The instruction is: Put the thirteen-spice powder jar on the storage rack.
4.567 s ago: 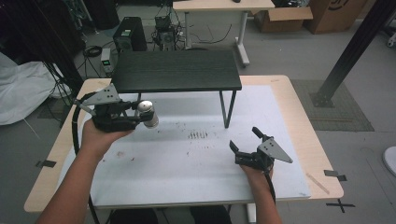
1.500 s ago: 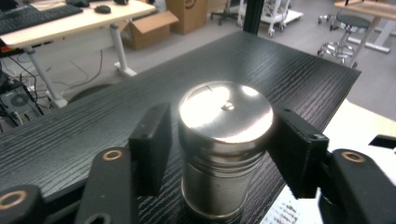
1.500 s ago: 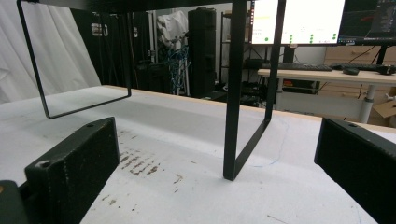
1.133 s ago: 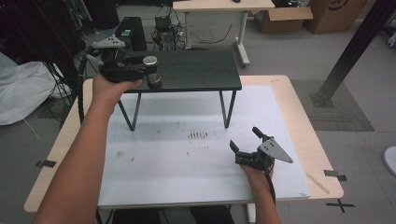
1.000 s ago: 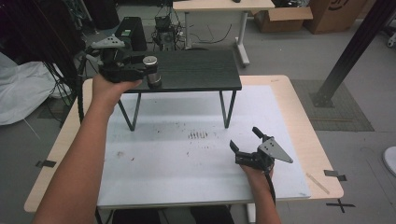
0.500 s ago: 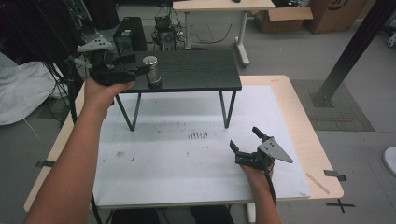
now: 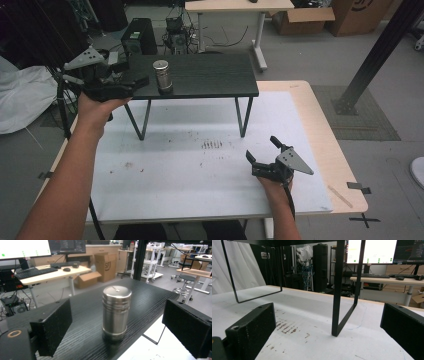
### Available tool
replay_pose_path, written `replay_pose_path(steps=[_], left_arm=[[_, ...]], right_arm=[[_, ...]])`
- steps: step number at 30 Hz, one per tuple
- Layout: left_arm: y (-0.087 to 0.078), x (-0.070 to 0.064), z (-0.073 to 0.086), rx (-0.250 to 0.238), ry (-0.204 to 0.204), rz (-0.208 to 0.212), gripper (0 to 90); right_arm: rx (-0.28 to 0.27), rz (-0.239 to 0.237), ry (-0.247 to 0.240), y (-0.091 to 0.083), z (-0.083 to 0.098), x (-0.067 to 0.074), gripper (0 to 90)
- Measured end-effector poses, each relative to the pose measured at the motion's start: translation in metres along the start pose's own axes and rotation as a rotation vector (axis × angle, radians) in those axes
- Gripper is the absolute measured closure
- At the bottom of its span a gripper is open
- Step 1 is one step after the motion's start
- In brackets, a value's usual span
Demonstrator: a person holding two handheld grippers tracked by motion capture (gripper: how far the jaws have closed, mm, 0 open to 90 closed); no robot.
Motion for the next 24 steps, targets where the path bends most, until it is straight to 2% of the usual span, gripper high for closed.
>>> replay_pose_path(steps=[14, 18, 20, 24], left_arm=[[-0.015, -0.003, 0.01, -0.02, -0.016, -0.007, 5.3], [-0.02, -0.005, 0.014, -0.065, -0.009, -0.002, 4.2], [-0.02, -0.005, 0.015, -0.065, -0.009, 0.001, 3.7], [-0.026, -0.01, 0.021, -0.105, -0.002, 0.017, 3.2]], right_arm=[[-0.004, 0.0, 0.001, 0.0, 0.0, 0.0, 0.0], [-0.003, 0.0, 0.001, 0.0, 0.0, 0.0, 0.0], [-0.004, 0.0, 0.001, 0.0, 0.0, 0.0, 0.0], [-0.004, 0.0, 0.002, 0.0, 0.0, 0.0, 0.0]])
Point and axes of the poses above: each handheld gripper's, and its own axes: y roughly forward along the jaws, z roughly out of its underside, x roughly to its left, the point moved 9 cm from there along y, roughly forward along the jaws, and after that the axes turned 14 degrees about -x, right-handed, at the moved point
